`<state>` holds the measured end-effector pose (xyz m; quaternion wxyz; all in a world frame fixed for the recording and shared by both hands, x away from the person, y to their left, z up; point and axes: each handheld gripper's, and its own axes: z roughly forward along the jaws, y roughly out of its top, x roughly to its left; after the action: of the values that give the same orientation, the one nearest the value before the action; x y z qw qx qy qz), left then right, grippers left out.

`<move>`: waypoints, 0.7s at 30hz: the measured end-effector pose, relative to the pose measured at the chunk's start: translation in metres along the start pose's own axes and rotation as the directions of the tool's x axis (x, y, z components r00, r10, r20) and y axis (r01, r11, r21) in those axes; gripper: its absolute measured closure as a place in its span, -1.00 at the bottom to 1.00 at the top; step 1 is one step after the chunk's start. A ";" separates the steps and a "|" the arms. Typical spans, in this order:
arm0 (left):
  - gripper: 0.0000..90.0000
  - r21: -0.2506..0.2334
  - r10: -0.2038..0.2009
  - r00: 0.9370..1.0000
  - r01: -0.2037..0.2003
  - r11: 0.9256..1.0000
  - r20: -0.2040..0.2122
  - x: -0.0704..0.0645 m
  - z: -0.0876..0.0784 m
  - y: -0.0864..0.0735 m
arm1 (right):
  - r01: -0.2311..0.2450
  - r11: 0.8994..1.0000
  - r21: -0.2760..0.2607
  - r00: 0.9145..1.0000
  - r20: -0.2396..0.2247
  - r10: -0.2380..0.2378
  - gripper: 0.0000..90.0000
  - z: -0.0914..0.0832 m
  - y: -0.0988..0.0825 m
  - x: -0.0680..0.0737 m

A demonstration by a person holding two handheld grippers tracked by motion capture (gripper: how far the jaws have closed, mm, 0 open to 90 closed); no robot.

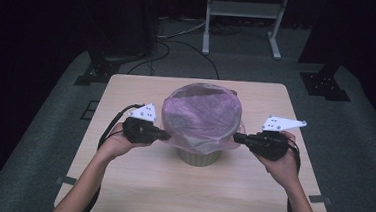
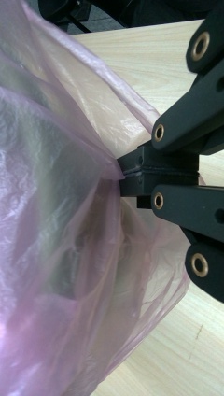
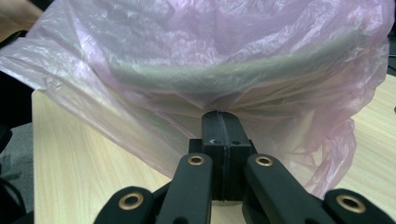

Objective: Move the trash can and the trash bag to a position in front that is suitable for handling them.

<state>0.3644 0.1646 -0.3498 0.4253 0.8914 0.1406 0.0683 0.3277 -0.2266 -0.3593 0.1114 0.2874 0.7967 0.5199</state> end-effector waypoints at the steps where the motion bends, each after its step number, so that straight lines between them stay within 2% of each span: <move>1: 1.00 0.003 -0.003 1.000 0.003 1.000 -0.001 0.000 0.000 -0.002 | -0.002 1.000 0.005 1.000 -0.009 0.002 1.00 -0.001 -0.001 0.000; 6: 1.00 0.015 -0.021 1.000 0.021 1.000 0.009 0.002 0.006 -0.012 | -0.006 0.999 0.039 1.000 -0.020 0.006 1.00 0.000 -0.009 0.000; 8: 1.00 0.012 -0.029 1.000 0.029 1.000 0.009 0.003 0.006 -0.014 | -0.009 1.000 0.021 1.000 -0.008 0.010 1.00 -0.002 -0.011 -0.002; 9: 1.00 0.011 -0.029 1.000 0.029 1.000 0.010 0.004 0.005 -0.013 | -0.023 1.000 0.003 0.999 -0.028 0.023 1.00 -0.004 -0.012 -0.004; 10: 1.00 0.010 -0.030 1.000 0.030 1.000 0.007 0.003 0.005 -0.013 | -0.034 0.999 -0.026 0.998 -0.060 0.032 0.56 -0.006 -0.013 -0.007; 11: 1.00 0.013 -0.025 1.000 0.025 1.000 0.004 0.003 0.004 -0.012 | -0.034 0.999 -0.026 0.998 -0.060 0.032 0.56 -0.006 -0.013 -0.007; 12: 1.00 0.011 -0.022 1.000 0.022 1.000 0.001 0.003 0.003 -0.010 | -0.030 0.999 -0.028 0.996 -0.083 0.027 0.29 -0.006 -0.015 -0.006; 13: 1.00 0.011 -0.022 1.000 0.022 1.000 0.001 0.003 0.003 -0.010 | -0.030 0.999 -0.028 0.996 -0.083 0.027 0.29 -0.006 -0.015 -0.006; 14: 1.00 0.008 -0.021 1.000 0.021 1.000 0.000 0.003 0.003 -0.009 | -0.024 0.999 -0.035 0.995 -0.096 0.021 0.16 -0.003 -0.017 -0.004; 15: 1.00 0.008 -0.021 1.000 0.021 1.000 0.000 0.003 0.003 -0.009 | -0.024 0.999 -0.035 0.995 -0.096 0.021 0.16 -0.003 -0.017 -0.004; 16: 1.00 0.007 -0.021 1.000 0.021 1.000 0.002 0.003 0.004 -0.008 | -0.019 0.999 -0.044 0.995 -0.098 0.015 -0.02 0.000 -0.016 -0.002; 17: 1.00 0.005 -0.021 1.000 0.021 1.000 0.005 0.003 0.005 -0.008 | -0.019 0.999 -0.044 0.995 -0.098 0.015 -0.02 0.000 -0.016 -0.002; 19: 1.00 0.007 -0.015 1.000 0.015 1.000 0.011 0.001 0.007 -0.006 | 0.010 0.999 -0.033 0.996 -0.089 -0.012 -0.12 0.005 -0.015 0.002; 20: 1.00 0.008 -0.015 1.000 0.015 1.000 0.014 0.001 0.008 -0.006 | 0.041 0.999 -0.027 0.997 -0.069 -0.042 -0.22 0.010 -0.015 0.005; 21: 1.00 0.009 -0.015 1.000 0.015 1.000 0.015 0.001 0.008 -0.005 | 0.041 0.999 -0.027 0.997 -0.069 -0.042 -0.22 0.010 -0.015 0.005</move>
<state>0.3661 0.1622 -0.3591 0.4231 0.8927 0.1443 0.0578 0.3229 -0.2202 -0.3765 0.0981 0.2511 0.7990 0.5374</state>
